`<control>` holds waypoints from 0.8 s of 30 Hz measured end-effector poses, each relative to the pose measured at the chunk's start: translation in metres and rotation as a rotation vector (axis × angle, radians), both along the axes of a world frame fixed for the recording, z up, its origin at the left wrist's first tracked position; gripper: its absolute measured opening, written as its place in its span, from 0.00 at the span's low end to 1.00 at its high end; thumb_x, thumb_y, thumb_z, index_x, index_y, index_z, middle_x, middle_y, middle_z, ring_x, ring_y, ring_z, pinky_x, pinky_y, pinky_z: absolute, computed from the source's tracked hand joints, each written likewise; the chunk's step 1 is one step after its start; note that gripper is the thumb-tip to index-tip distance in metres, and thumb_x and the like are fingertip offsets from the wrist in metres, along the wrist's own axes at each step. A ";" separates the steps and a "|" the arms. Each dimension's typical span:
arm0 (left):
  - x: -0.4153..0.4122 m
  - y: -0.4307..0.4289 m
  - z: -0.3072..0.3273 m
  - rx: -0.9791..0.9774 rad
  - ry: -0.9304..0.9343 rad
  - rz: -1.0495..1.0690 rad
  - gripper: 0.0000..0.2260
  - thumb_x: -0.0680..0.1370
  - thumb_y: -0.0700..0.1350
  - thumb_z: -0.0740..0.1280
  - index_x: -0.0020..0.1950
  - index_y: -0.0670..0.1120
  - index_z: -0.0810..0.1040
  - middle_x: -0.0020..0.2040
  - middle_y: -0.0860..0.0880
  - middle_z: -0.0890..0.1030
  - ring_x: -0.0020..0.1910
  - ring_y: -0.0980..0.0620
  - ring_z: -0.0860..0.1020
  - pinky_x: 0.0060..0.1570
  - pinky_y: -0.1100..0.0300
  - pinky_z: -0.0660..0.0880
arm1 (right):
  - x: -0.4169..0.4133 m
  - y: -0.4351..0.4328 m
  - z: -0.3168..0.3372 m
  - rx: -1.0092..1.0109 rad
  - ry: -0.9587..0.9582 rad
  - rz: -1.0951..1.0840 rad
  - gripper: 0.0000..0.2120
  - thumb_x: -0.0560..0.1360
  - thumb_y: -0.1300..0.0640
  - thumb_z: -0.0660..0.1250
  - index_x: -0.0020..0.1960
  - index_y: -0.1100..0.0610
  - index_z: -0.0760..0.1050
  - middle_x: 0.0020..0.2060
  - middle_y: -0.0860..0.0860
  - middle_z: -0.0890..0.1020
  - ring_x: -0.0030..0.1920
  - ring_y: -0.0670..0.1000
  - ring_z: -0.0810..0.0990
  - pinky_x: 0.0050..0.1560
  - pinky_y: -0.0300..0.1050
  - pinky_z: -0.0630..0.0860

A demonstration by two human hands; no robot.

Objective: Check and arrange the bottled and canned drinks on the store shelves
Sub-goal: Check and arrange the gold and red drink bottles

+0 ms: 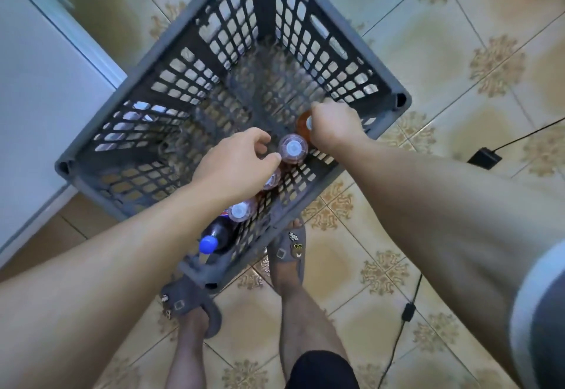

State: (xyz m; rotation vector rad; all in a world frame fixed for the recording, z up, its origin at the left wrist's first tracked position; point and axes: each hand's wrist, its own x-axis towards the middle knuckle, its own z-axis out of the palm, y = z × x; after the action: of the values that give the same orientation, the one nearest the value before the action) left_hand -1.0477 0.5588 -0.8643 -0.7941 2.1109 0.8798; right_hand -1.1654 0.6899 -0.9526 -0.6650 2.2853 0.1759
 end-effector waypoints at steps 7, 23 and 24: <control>0.001 -0.001 0.080 -0.043 0.030 -0.013 0.18 0.79 0.58 0.64 0.68 0.57 0.73 0.60 0.59 0.80 0.60 0.52 0.77 0.60 0.52 0.74 | -0.011 -0.002 0.090 -0.068 -0.011 -0.244 0.04 0.75 0.63 0.64 0.49 0.58 0.74 0.47 0.56 0.79 0.47 0.59 0.78 0.42 0.50 0.72; 0.140 -0.041 0.517 -0.369 0.514 -0.226 0.18 0.79 0.62 0.62 0.67 0.57 0.74 0.59 0.56 0.81 0.56 0.51 0.79 0.54 0.53 0.77 | 0.084 -0.065 0.593 -0.438 0.364 -0.219 0.17 0.79 0.54 0.65 0.66 0.57 0.74 0.62 0.56 0.79 0.59 0.58 0.78 0.54 0.47 0.74; 0.158 -0.044 0.550 -0.402 0.563 -0.244 0.19 0.79 0.62 0.62 0.68 0.57 0.73 0.60 0.57 0.80 0.56 0.52 0.78 0.55 0.54 0.77 | 0.100 -0.071 0.631 -0.461 0.414 -0.195 0.17 0.79 0.53 0.65 0.66 0.57 0.74 0.64 0.57 0.78 0.61 0.59 0.77 0.54 0.46 0.73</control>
State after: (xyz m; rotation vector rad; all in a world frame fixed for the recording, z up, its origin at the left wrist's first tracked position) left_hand -0.8897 0.5145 -0.3143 -0.4926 2.8699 0.5950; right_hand -1.0650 0.6186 -0.3214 -0.6722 2.8080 -0.3491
